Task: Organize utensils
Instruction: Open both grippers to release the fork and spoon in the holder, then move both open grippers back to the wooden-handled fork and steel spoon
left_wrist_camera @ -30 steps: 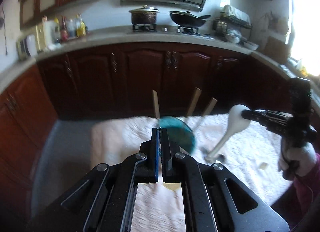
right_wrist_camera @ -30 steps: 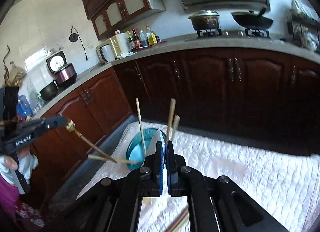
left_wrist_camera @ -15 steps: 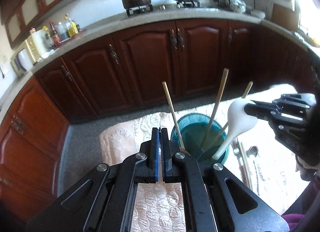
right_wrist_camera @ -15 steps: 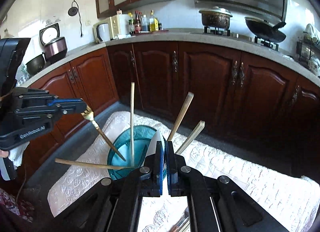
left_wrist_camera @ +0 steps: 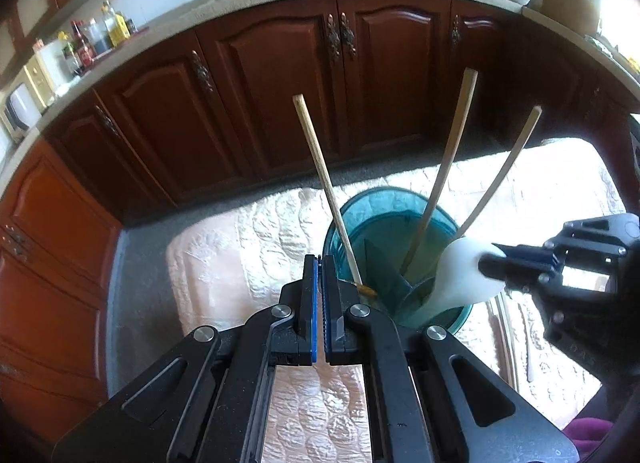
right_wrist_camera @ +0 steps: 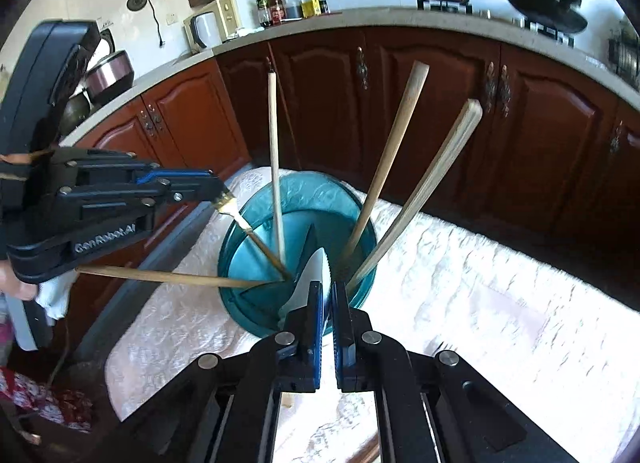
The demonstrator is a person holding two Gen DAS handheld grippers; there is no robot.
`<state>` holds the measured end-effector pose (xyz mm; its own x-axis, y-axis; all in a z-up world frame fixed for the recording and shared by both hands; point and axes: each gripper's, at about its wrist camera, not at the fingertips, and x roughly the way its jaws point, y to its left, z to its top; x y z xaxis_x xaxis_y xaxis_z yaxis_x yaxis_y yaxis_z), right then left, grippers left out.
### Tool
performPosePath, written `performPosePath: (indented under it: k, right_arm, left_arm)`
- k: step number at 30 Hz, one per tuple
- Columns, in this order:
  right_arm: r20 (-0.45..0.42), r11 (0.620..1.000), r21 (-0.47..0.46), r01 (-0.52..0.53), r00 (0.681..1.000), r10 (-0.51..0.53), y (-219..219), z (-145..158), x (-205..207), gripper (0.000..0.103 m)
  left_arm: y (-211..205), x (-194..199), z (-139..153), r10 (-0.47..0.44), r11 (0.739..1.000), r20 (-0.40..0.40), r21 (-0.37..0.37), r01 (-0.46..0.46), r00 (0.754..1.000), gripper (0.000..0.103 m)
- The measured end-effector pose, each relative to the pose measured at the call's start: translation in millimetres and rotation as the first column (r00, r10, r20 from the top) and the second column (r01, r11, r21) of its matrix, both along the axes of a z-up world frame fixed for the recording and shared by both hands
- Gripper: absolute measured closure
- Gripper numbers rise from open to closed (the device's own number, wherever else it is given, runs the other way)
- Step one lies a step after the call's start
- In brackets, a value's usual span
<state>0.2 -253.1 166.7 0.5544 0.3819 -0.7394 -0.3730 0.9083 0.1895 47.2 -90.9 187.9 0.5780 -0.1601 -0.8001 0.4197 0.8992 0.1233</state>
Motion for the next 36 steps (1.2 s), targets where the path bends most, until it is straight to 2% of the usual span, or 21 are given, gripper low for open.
performPosePath:
  k: [8, 10, 13, 18, 20, 25, 30, 33, 36]
  right_arm:
    - [-0.013, 0.998, 0.055, 0.019, 1.0, -0.018, -14.3, 5.5, -8.5, 0.092]
    - [-0.018, 0.997, 0.068, 0.025, 1.0, -0.024, -17.5, 5.6, -10.9, 0.085]
    - [-0.026, 0.995, 0.092, 0.039, 0.999, -0.037, -24.0, 6.1, -16.2, 0.083]
    - [-0.012, 0.992, 0.12, 0.047, 0.999, -0.046, -33.0, 12.7, -29.1, 0.082]
    - [0.005, 0.991, 0.127, 0.052, 0.999, -0.053, -37.8, 16.2, -37.3, 0.082]
    - [0.027, 0.99, 0.115, 0.08, 0.996, -0.084, -51.7, 18.7, -54.8, 0.067]
    - [0.0, 0.988, 0.098, 0.119, 0.993, -0.12, -70.4, 8.2, -72.2, 0.065]
    - [-0.023, 0.985, 0.085, 0.153, 0.988, -0.152, -86.4, -2.0, -84.1, 0.065]
    - [-0.037, 0.979, 0.06, 0.195, 0.981, -0.193, -102.9, -14.4, -95.8, 0.065]
  left_arm:
    - [5.5, 2.4, -7.0, -0.004, 0.998, -0.065, -0.063, 0.0, 0.998, 0.102]
    - [7.8, 4.3, -7.5, 0.0, 0.997, -0.08, -0.078, -0.006, 0.997, 0.101]
    - [11.6, 2.6, -8.1, 0.012, 0.996, -0.096, -0.091, -0.021, 0.995, 0.1]
    - [25.8, -6.6, 1.8, 0.037, 0.988, -0.093, -0.146, -0.051, 0.995, 0.088]
    - [36.1, -11.1, 7.5, 0.063, 0.98, -0.091, -0.181, -0.078, 0.994, 0.077]
    - [61.3, -33.8, 18.3, 0.142, 0.957, -0.076, -0.243, -0.156, 0.987, 0.075]
    - [76.4, -67.8, 16.4, 0.208, 0.934, -0.065, -0.282, -0.218, 0.976, 0.074]
    - [77.1, -91.9, 5.1, 0.218, 0.92, -0.095, -0.311, -0.237, 0.971, 0.074]
    - [71.6, -110.7, -6.2, 0.209, 0.919, -0.108, -0.318, -0.233, 0.972, 0.073]
